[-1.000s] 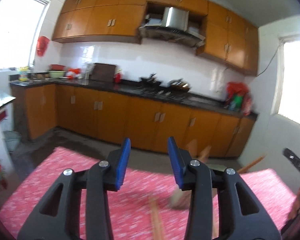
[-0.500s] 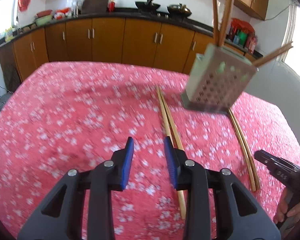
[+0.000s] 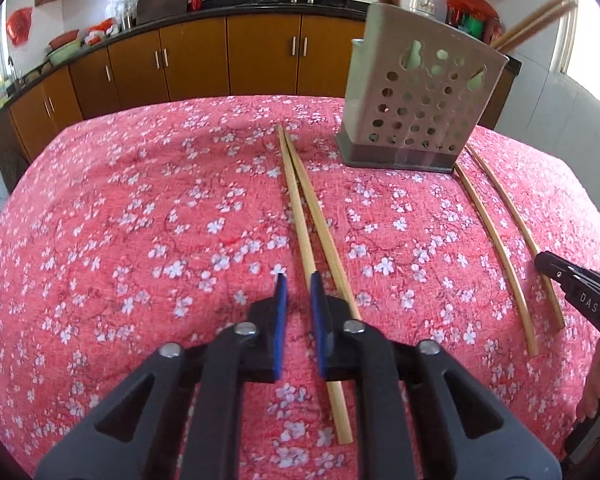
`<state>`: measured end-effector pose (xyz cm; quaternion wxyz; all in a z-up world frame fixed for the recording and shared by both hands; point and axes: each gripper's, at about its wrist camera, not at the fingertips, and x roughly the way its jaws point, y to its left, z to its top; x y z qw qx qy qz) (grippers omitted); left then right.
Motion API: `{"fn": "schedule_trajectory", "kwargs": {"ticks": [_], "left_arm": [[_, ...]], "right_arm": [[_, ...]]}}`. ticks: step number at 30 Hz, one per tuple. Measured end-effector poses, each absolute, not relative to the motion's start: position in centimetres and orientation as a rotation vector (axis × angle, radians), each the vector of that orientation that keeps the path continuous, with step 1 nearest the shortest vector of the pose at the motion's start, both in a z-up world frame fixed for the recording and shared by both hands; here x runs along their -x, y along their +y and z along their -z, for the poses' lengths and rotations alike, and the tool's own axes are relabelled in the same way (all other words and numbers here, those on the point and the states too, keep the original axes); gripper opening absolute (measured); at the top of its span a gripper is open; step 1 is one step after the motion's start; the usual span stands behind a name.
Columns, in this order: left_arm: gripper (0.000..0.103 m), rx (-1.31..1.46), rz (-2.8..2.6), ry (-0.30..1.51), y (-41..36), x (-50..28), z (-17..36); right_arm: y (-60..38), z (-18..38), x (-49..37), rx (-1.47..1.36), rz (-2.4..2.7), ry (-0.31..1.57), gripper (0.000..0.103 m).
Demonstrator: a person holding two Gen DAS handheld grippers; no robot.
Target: Organize utensils
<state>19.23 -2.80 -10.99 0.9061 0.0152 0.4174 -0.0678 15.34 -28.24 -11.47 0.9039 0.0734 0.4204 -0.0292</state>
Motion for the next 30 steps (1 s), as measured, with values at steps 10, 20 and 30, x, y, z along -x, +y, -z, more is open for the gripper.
{"fn": "schedule_trajectory", "kwargs": {"ticks": [10, 20, 30], "left_arm": [[0.007, 0.124, 0.196, 0.846, -0.2, -19.1, 10.3], [0.01, -0.03, 0.191, 0.887, -2.6, -19.0, 11.4], [0.02, -0.019, -0.037, 0.889, 5.3, -23.2, 11.0]], "right_arm": [[-27.9, 11.4, -15.8, -0.14, 0.046, 0.874, 0.008], [-28.0, 11.6, -15.6, -0.117, 0.041, 0.867, 0.008], [-30.4, 11.6, -17.8, -0.095, 0.135, 0.86, 0.008]]}}
